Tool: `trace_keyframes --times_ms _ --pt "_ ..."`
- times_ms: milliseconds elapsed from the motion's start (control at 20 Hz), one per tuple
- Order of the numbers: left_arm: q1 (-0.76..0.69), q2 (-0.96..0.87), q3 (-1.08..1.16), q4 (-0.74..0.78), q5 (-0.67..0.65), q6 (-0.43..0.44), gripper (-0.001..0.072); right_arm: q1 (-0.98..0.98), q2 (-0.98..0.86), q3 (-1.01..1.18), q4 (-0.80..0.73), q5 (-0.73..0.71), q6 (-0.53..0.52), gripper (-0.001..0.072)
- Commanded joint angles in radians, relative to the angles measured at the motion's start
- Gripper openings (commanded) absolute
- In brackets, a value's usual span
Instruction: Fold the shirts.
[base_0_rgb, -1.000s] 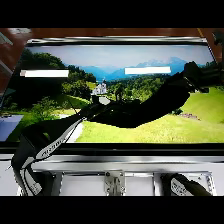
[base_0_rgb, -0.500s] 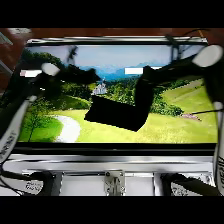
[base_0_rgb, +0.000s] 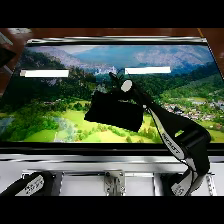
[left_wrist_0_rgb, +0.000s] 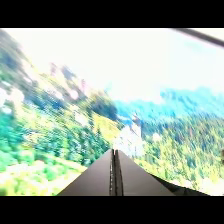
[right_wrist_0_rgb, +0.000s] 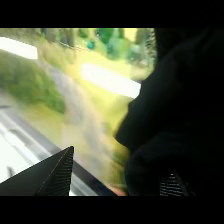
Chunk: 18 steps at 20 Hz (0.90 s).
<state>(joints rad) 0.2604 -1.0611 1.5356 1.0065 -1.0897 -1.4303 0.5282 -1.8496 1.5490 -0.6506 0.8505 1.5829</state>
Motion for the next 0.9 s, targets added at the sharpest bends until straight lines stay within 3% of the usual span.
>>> trace_keyframes --times_ms 0,150,350,400,450,600,850 --pt "0.039 0.079 0.001 0.018 -0.074 -0.003 0.0037 -0.015 -0.038 0.001 0.166 -0.067 -0.043 0.0625" --pt "0.037 0.075 -0.011 0.018 -0.1 0.002 0.0038 -0.117 0.028 0.001 0.065 0.137 -0.081 0.0624" --pt "0.037 0.072 -0.016 0.018 -0.101 0.004 0.0038 -0.302 0.146 0.0 -0.414 0.523 -0.075 0.0635" --pt "0.037 0.072 -0.016 0.018 -0.101 0.004 0.0038 -0.355 0.158 0.0 -0.517 0.598 -0.075 0.0696" --pt "0.037 0.072 -0.016 0.018 -0.101 0.004 0.0038 -0.419 0.157 -0.003 -0.587 0.678 -0.072 0.0695" --pt "0.036 0.071 -0.016 0.018 -0.101 0.004 0.0038 -0.572 0.157 -0.118 -0.481 0.71 -0.056 0.0696" --pt "0.036 0.071 -0.016 0.018 -0.101 0.003 0.0038 -0.563 0.15 -0.372 -0.261 0.461 -0.132 0.0696"
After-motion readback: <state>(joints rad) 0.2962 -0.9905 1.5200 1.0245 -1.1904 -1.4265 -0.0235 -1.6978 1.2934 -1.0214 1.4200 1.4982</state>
